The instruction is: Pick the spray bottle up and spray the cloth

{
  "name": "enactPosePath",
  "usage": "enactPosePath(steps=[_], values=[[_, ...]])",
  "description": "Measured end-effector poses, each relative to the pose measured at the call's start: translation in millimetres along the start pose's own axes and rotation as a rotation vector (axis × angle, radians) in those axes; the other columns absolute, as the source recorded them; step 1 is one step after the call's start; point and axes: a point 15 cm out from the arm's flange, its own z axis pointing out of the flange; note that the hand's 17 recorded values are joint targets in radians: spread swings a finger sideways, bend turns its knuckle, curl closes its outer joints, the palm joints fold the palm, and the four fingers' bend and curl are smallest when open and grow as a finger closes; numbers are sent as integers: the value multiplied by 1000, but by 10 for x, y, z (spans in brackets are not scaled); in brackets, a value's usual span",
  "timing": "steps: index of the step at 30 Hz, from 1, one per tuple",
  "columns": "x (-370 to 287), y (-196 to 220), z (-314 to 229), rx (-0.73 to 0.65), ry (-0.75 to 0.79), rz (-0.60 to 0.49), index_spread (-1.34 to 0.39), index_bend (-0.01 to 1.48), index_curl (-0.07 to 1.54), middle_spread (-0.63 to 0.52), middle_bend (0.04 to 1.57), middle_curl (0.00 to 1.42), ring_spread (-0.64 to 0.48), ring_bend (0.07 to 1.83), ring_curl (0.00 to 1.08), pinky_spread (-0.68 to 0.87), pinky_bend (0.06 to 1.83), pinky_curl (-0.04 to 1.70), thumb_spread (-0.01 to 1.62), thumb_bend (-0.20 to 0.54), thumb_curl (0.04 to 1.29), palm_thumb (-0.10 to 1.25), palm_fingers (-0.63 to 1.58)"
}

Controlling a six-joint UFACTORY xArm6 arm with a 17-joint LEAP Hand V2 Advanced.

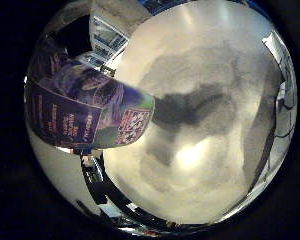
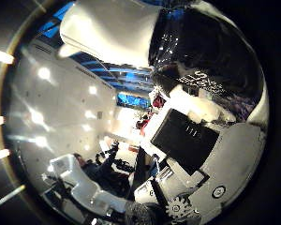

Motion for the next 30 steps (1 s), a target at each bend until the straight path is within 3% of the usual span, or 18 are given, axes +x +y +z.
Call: enactPosePath(steps=[3,4,6,7,9,11,16,21,30], values=[[7,23,-4,-10,-2,-10,-308,505,780,-113,1043,535,-186,1231,620,-344,1014,1051,906,-23,679,847,762],[8,46,1,-20,0,-15,-344,408,751,-123,911,500,-193,1186,606,-363,1006,1027,940,-22,660,846,477],[37,137,9,-65,17,-37,-416,421,685,-131,756,440,-181,999,531,-267,823,979,1006,-26,625,822,123],[64,195,6,-93,29,-50,-435,413,642,-126,676,408,-152,864,474,-140,722,932,1032,-30,600,797,-26],[119,302,-6,-150,57,-74,-441,381,606,-117,631,387,-133,777,429,-64,660,887,1037,-37,584,779,-120],[141,379,1,-188,72,-75,-450,229,495,-86,455,330,-67,600,336,174,504,740,1048,-32,528,726,-109],[79,367,-36,-197,72,-90,-447,149,387,-48,292,297,-15,447,275,330,405,589,1047,-30,452,675,-45],[34,319,-204,-205,64,-112,-433,149,324,-28,226,297,1,393,260,368,388,506,1045,-25,412,672,-9],[239,-7,-1110,-133,153,-150,-414,166,291,-3,186,307,9,329,253,370,382,405,1042,-24,372,673,50]])
